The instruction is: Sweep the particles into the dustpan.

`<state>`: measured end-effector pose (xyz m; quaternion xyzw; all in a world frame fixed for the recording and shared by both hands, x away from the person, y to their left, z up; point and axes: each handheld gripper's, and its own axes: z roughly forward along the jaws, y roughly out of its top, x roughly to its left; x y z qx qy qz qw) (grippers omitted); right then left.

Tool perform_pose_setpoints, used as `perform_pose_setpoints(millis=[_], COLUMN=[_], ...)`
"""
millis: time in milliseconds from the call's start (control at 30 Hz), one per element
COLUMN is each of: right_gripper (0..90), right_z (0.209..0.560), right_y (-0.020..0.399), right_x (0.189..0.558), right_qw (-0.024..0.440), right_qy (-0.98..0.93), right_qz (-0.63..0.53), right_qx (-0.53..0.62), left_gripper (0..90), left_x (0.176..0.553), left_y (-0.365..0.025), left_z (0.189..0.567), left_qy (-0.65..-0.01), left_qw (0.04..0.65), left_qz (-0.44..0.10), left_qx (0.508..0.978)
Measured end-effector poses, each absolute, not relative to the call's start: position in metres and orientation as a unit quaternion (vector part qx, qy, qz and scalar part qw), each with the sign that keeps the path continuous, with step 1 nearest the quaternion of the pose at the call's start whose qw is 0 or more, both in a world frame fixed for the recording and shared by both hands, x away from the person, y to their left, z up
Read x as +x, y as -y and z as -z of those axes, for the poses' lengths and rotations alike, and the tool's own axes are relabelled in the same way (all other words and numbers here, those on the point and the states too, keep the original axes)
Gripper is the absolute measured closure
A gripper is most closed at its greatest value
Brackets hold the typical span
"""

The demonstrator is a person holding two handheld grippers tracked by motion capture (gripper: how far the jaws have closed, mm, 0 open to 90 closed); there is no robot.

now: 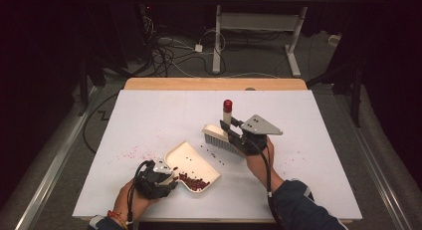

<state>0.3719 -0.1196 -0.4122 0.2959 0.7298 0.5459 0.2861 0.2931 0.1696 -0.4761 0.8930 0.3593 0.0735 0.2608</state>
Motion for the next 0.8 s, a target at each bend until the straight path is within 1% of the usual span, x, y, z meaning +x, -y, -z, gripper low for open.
perform_pose_setpoints(millis=[100,267,333,367,500,667,800], right_gripper=[70.2,70.0,69.8,69.5,69.9,70.2,70.2], right_z=[0.414,0.417,0.417,0.416,0.415,0.411,0.406], right_y=[0.112,0.106,0.105,0.106,0.105,0.099,0.098], right_x=[0.370,0.366,0.363,0.360,0.353,0.343,0.336], right_qw=[0.289,0.274,0.264,0.250,0.237,0.206,0.210], right_qy=[-0.730,-0.733,-0.737,-0.739,-0.744,-0.752,-0.746], right_qz=[-0.551,-0.559,-0.561,-0.567,-0.570,-0.579,-0.591], right_qx=[0.284,0.273,0.269,0.265,0.255,0.240,0.224], left_gripper=[63.3,63.3,63.3,63.3,63.3,63.3,63.3], left_x=[0.295,0.298,0.299,0.300,0.301,0.301,0.300], left_y=[-0.170,-0.168,-0.167,-0.166,-0.165,-0.165,-0.165], left_z=[0.477,0.476,0.476,0.476,0.476,0.476,0.475], left_qy=[-0.365,-0.370,-0.371,-0.370,-0.370,-0.368,-0.367], left_qw=[0.262,0.261,0.259,0.260,0.257,0.256,0.257], left_qz=[-0.068,-0.069,-0.068,-0.068,-0.069,-0.071,-0.072], left_qx=[0.891,0.889,0.889,0.889,0.890,0.891,0.891])
